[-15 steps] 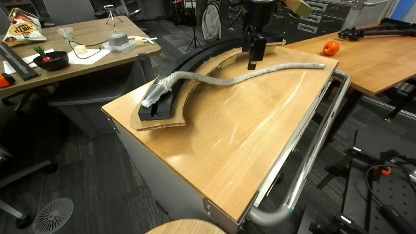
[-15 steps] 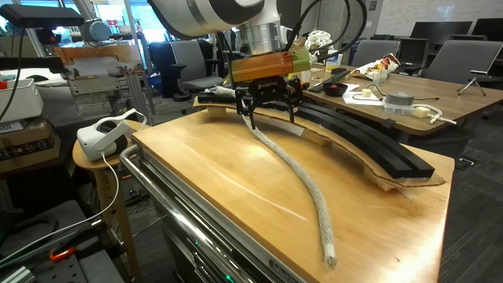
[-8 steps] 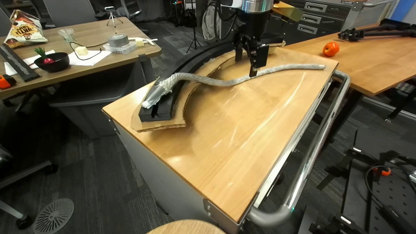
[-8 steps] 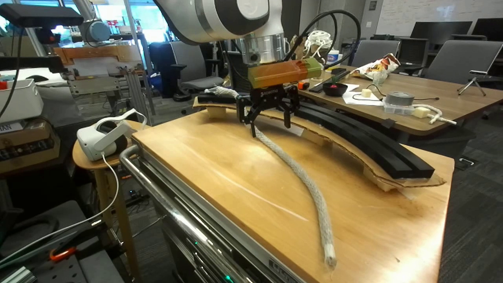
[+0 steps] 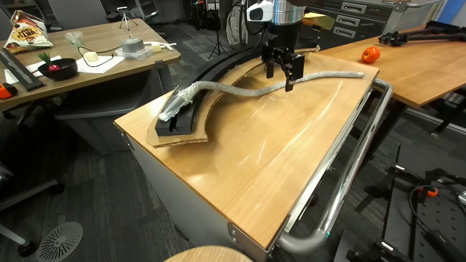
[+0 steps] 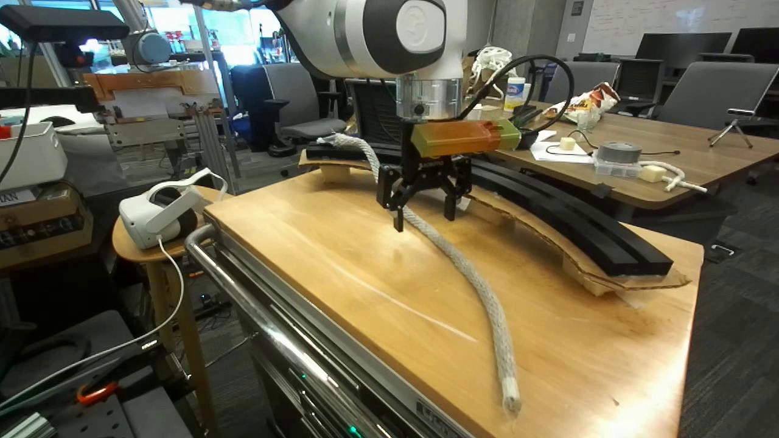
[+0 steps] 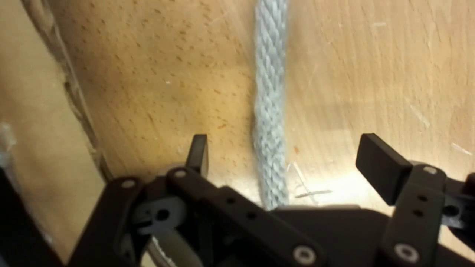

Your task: Put the white rope on the skate

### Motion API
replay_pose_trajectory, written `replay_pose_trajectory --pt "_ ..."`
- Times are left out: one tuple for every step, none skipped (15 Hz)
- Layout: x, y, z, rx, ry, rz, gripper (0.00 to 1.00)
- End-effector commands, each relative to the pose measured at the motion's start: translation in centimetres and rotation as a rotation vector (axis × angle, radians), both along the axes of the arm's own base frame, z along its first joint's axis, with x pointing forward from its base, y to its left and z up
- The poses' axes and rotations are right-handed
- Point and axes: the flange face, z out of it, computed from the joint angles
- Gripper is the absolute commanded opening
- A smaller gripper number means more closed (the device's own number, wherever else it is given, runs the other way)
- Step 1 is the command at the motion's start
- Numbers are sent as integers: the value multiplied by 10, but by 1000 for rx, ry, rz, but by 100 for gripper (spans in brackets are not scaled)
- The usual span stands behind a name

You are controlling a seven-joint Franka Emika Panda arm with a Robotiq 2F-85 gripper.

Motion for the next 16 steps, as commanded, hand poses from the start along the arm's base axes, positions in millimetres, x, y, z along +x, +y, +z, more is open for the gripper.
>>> replay_pose_trajectory --pt "11 -10 -2 29 39 6 100" --pt "12 -11 -4 30 49 4 100" --pt "13 -12 -4 31 58 2 100" --pt "15 -13 -5 32 65 1 100" --pt "16 -14 -5 33 71 -1 100" --pt "17 -14 -4 35 77 -4 99" --pt "18 -14 -4 35 82 -4 84" --pt "20 -14 -4 36 88 -6 74" --pt "21 -13 -3 35 92 -8 70" --pt "23 -12 -3 32 96 -15 60" --pt "24 -11 -3 27 100 -19 53" --pt "26 -10 -4 25 104 -21 45" --pt "28 -10 -3 26 108 -21 37" --pt "30 -9 -3 24 110 -24 30" --pt "31 -9 -3 23 112 -25 21" --pt "32 -8 -2 22 114 -28 15"
